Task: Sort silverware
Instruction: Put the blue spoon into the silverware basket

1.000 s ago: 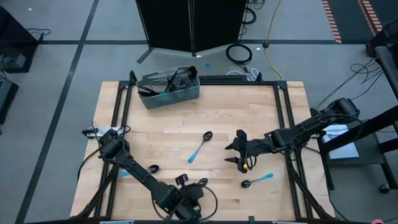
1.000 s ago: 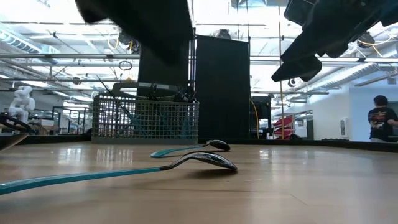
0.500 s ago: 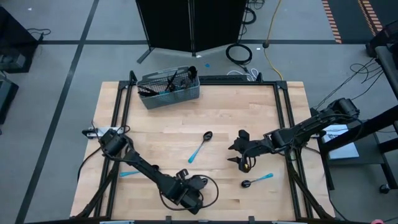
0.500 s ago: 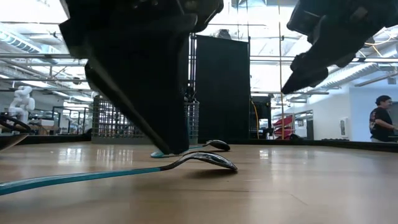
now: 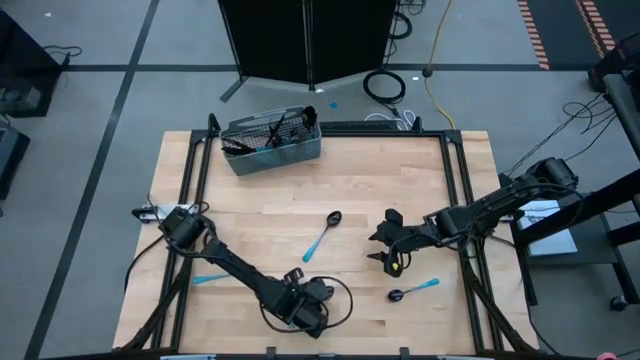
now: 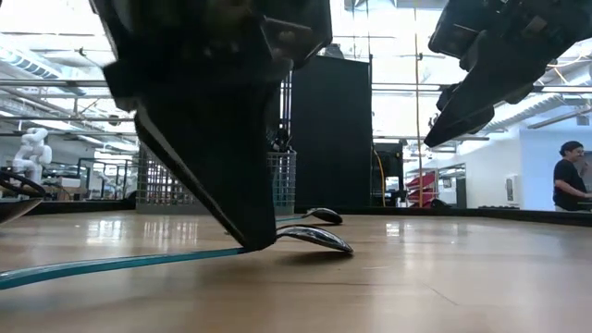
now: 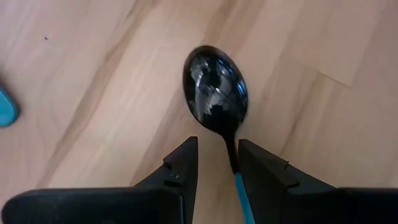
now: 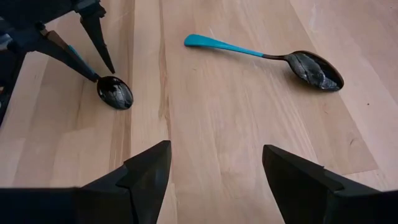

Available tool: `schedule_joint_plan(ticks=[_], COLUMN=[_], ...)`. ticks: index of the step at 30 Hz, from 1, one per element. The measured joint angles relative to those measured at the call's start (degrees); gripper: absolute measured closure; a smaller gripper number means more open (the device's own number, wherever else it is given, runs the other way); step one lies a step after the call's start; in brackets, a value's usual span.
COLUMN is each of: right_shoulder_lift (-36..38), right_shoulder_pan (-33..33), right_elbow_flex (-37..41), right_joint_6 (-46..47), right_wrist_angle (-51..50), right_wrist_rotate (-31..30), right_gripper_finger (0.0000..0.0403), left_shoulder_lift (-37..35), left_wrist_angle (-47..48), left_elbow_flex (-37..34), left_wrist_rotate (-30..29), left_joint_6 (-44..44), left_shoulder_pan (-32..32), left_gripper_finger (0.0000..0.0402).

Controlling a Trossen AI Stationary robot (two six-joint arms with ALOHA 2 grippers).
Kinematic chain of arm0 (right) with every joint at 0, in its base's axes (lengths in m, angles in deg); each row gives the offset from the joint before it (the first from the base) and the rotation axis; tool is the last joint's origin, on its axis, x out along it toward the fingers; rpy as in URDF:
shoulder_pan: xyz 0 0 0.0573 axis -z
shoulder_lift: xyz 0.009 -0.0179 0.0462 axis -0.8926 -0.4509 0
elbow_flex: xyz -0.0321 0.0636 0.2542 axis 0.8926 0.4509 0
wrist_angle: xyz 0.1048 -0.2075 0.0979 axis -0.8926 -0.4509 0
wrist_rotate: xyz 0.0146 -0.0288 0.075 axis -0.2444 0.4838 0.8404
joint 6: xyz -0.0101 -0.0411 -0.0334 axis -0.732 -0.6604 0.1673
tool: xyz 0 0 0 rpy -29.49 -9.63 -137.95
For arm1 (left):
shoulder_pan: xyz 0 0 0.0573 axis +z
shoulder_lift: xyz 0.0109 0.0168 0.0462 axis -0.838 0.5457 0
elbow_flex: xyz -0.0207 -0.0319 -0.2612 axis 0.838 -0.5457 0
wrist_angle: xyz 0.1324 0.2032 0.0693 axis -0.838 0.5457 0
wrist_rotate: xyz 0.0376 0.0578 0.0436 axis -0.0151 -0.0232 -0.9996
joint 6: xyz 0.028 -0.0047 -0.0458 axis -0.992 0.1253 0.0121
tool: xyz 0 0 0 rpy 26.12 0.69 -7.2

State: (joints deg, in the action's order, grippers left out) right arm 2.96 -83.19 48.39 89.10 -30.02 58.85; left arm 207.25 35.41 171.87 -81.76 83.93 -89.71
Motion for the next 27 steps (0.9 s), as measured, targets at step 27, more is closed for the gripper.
schedule_joint_plan(ticks=[27], right_shoulder_lift=[0.02], right_shoulder_pan=[-0.06], right_elbow_flex=[0.00], right_joint_6=[-0.42], right_wrist_angle=[-1.83], right_wrist_rotate=[-0.48], right_gripper_finger=[0.0154], left_shoulder_lift=[-7.94], left_wrist_angle=[-1.10], left_elbow_flex=[2.39], left_wrist_rotate=[-3.58], left_joint_6=[-15.48], left_shoulder_pan=[6.84], left_gripper_finger=[0.0393])
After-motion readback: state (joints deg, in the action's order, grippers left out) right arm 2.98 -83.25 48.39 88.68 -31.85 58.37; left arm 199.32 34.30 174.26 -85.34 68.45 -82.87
